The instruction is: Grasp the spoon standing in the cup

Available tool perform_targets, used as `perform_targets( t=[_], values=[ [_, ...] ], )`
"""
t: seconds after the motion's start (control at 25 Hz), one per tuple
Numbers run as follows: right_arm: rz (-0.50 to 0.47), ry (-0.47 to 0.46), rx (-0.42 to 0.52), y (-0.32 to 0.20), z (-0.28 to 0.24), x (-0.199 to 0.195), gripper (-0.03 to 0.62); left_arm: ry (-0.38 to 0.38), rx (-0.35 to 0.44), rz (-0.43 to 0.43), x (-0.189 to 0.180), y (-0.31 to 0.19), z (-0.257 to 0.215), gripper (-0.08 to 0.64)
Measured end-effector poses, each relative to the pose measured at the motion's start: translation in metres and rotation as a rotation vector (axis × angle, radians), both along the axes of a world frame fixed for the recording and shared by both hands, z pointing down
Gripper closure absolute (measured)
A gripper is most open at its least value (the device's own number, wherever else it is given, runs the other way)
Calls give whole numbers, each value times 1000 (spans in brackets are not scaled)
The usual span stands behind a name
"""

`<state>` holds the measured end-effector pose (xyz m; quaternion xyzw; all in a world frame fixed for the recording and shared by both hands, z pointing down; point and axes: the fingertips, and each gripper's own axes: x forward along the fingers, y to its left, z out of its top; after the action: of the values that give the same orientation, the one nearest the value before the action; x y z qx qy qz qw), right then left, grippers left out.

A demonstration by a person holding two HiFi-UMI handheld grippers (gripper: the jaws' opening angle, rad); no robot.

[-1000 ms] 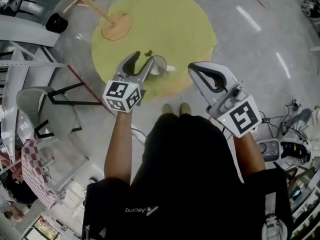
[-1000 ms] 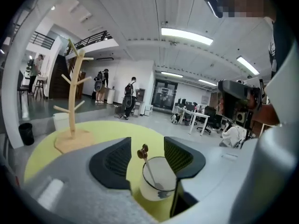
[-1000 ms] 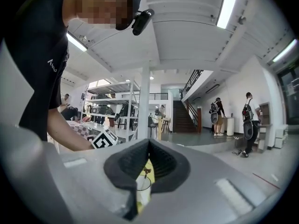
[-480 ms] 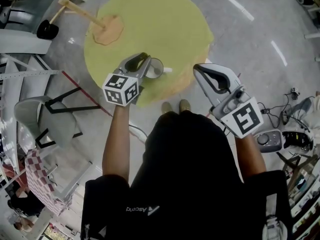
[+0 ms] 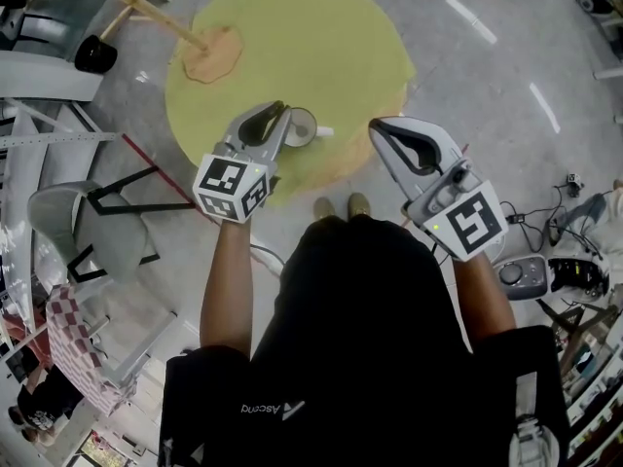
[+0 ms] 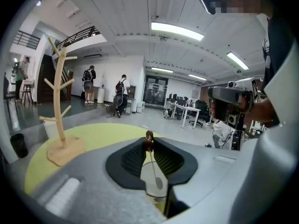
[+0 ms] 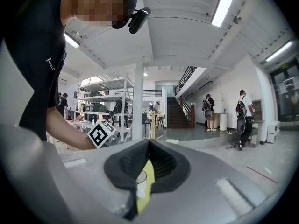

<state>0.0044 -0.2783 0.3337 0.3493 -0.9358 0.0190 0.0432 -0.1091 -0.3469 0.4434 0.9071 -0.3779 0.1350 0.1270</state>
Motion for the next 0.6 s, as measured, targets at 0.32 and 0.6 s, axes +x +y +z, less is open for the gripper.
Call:
perform_targets(
  t=[0.32,0.6],
  values=[
    [-24,-52,40,10,-22,-3,589,46,183,-77,-5,32,-86,502],
    [-40,-86,92,23,-45,-10,589,108,273,-143,-14,63,-136,502]
  ],
)
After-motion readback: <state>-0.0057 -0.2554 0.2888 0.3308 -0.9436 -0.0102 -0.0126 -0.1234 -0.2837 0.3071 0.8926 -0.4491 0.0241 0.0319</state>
